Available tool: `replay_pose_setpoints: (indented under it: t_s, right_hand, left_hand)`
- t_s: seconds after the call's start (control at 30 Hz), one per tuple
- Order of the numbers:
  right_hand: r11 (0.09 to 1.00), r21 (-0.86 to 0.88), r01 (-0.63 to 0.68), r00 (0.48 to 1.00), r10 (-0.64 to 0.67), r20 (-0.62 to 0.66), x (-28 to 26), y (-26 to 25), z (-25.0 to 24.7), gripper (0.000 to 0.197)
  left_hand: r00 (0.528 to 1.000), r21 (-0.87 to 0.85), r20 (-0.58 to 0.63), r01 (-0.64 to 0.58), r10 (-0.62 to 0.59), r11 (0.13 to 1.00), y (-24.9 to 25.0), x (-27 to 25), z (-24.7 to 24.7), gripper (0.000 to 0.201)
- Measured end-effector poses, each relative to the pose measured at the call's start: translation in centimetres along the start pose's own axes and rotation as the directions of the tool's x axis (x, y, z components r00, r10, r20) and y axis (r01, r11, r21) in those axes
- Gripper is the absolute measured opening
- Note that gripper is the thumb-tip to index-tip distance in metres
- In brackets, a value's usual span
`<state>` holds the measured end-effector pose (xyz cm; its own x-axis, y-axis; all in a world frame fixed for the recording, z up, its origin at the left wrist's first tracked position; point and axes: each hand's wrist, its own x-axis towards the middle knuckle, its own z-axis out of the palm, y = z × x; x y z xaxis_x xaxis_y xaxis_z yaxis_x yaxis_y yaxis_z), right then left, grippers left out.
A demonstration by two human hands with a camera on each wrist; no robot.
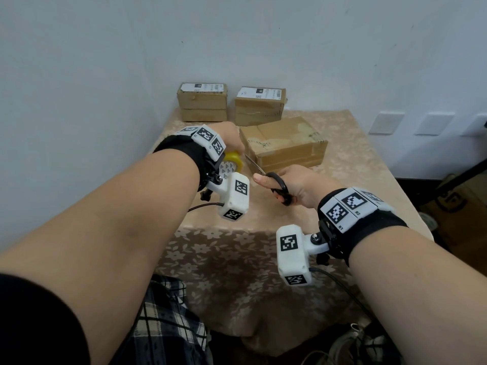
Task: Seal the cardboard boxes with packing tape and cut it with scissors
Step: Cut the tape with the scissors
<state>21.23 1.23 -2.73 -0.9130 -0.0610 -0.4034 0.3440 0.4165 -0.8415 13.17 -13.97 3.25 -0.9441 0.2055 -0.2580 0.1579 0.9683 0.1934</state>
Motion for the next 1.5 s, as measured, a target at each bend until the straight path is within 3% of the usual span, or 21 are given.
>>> replay_pose_setpoints:
  t_s: [0.1,0.37,0.63,0.9,1.17,1.23,1.37,1.4,1.5]
  right_hand:
    - [1.000,0.011,0.006,1.000,-0.006,0.001,0.0,0.2,-0.3,0.053]
    - [0.991,0.100,-0.087,0.992,0.077,0.101,-0.8,-0.3,-0.5,0.052]
    - [0.987,0.141,-0.082,0.996,0.077,0.042,-0.8,-0.7,-0.9,0.042]
    - [0.974,0.144,-0.175,0.972,0.148,0.180,-1.2,-0.7,-1.4,0.050]
    - [0.979,0.156,-0.132,0.991,0.130,0.027,-0.6,-0.2,-2.4,0.044]
    - [0.987,0.070,-0.146,0.989,0.144,0.029,-0.5,0.2,-3.0,0.059]
    - [0.967,-0.225,-0.118,0.993,0.117,-0.018,0.2,-0.1,-4.0,0.127]
    - [0.955,-0.270,-0.123,0.992,0.125,-0.008,0.1,-0.5,-4.1,0.133]
    - [0.892,-0.435,-0.128,0.990,0.141,-0.002,-0.2,-1.4,-4.3,0.125]
  left_hand:
    - [1.000,-0.005,0.008,-0.006,0.006,1.000,0.3,-0.1,0.0,0.017]
    - [1.000,0.041,-0.005,-0.015,0.015,0.999,0.2,-0.3,0.1,0.026]
    - [0.993,0.137,0.006,-0.119,0.120,0.983,0.4,-0.5,0.1,0.025]
    - [0.990,0.063,-0.006,-0.144,0.144,0.988,-0.5,0.0,0.2,0.013]
    - [0.988,-0.114,-0.049,-0.149,0.145,0.982,-2.0,0.5,0.5,0.010]
    - [0.986,-0.135,-0.096,-0.149,0.136,0.980,-2.3,0.4,0.6,0.005]
    - [0.962,-0.087,-0.195,-0.212,0.192,0.973,-2.2,-0.3,1.2,0.008]
    - [0.953,-0.044,-0.186,-0.251,0.239,0.967,-2.1,-0.6,1.1,0.008]
    - [0.917,0.110,-0.119,-0.368,0.380,0.923,-1.7,-1.0,1.1,0.011]
